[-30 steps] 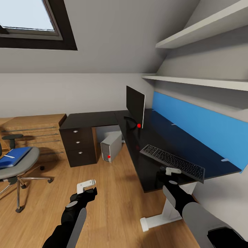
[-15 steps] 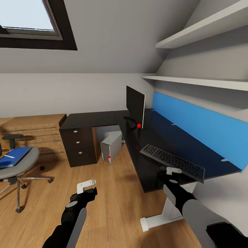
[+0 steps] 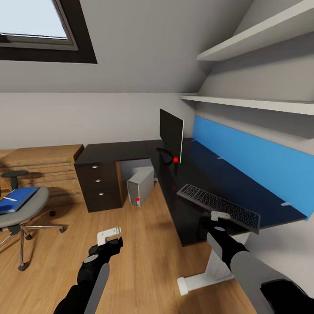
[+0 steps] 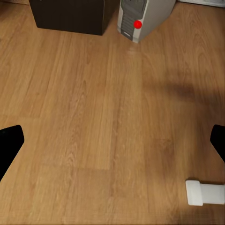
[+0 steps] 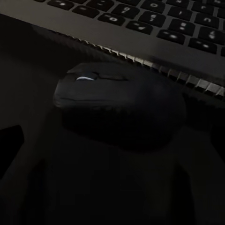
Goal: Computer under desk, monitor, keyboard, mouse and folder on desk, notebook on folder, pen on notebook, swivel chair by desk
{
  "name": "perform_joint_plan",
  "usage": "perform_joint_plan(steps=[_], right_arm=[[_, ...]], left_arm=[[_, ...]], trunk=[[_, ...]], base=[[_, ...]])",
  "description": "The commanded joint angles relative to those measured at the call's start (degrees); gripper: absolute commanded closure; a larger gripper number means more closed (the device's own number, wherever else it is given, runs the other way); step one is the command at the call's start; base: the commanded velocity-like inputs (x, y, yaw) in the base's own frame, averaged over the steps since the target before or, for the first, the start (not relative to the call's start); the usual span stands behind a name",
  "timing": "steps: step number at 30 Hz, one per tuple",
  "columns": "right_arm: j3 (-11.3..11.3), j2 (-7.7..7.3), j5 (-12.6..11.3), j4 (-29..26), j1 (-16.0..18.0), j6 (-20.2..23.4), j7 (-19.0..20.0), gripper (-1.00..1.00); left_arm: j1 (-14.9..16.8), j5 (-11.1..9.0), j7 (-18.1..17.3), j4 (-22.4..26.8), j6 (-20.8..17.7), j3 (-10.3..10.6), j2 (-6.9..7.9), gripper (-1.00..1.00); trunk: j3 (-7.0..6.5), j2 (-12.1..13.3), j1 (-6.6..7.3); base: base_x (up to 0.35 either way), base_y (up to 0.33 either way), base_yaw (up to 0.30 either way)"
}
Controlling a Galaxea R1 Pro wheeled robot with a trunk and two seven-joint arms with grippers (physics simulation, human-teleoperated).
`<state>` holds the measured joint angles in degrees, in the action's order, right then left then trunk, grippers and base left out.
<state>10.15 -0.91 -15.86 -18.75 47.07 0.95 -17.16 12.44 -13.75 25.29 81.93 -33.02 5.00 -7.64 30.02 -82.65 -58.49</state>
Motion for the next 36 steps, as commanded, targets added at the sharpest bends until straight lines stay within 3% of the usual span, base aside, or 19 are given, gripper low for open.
perform_joint_plan(steps=[1, 30, 36], right_arm=[[0.49, -0.05, -0.53, -0.07, 0.03, 0.1, -0.33, -1.0], [0.38, -0.15, -0.66, -0.08, 0.04, 0.1, -0.33, -1.0], [0.27, -0.14, -1.98, -0.06, 0.04, 0.1, -0.33, -1.0]], left_arm=[[0.04, -0.62, 0.55, 0.07, -0.13, 0.08, 0.02, -1.0], [0.04, -0.66, 0.55, 0.07, -0.2, 0.02, 0.08, -1.0], [0.04, -0.66, 0.55, 0.07, -0.2, 0.01, 0.08, -1.0]], trunk=[[0.06, -0.03, -0.01], [0.06, -0.03, -0.01], [0.06, -0.03, -0.01]], base=[[0.146, -0.053, 0.0], [0.012, -0.004, 0.0], [0.0, 0.0, 0.0]])
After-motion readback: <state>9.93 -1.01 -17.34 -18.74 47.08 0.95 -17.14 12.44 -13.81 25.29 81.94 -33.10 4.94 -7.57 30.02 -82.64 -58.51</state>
